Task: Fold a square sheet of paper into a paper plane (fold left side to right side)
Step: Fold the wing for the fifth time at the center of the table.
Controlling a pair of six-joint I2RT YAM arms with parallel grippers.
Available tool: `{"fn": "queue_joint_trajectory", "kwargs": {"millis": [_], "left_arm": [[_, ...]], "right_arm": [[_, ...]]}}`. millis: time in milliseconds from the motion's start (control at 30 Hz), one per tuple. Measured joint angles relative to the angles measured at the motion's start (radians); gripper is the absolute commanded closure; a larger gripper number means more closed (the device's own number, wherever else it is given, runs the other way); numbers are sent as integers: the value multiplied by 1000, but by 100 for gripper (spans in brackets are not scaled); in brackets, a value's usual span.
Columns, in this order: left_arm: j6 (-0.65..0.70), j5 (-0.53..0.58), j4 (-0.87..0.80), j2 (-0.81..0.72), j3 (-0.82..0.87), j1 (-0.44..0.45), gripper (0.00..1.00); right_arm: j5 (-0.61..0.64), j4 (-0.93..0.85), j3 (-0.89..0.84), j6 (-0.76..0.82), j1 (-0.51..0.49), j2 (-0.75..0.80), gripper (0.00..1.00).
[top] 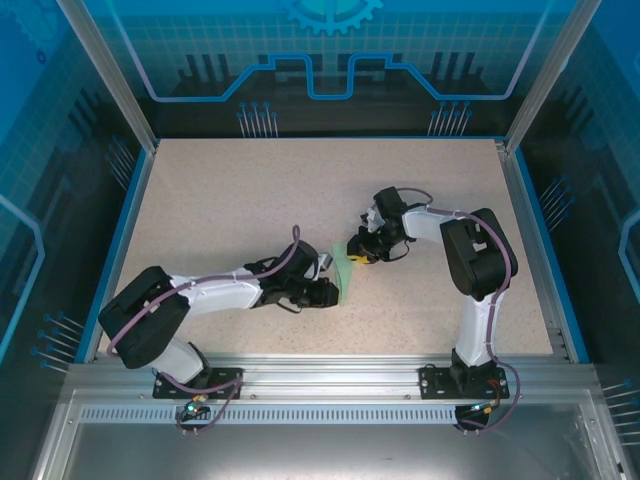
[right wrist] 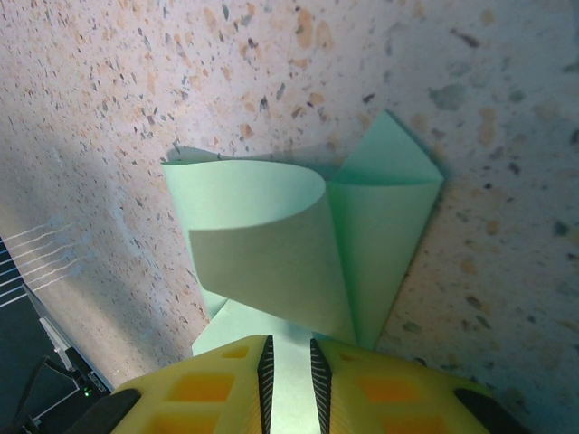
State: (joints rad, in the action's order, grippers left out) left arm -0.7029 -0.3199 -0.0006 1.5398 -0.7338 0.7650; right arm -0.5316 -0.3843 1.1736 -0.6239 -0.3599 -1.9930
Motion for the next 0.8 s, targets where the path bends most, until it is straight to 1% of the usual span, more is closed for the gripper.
{"fn": "queue_joint_trajectory", "kwargs": {"millis": [200, 400, 600, 800], "left_arm": [[18, -46, 6, 137, -140, -10, 80], [41, -59, -3, 244, -210, -10, 80], [50, -43, -10, 303, -217, -11, 80], [41, -49, 53, 314, -180, -12, 84]], "right_arm": [[0, 0, 0, 0, 0, 0, 77], [0, 0, 0, 0, 0, 0, 77], [-1, 1, 0, 0, 0, 0, 77], [-3, 14, -12, 5, 1, 14, 78]]}}
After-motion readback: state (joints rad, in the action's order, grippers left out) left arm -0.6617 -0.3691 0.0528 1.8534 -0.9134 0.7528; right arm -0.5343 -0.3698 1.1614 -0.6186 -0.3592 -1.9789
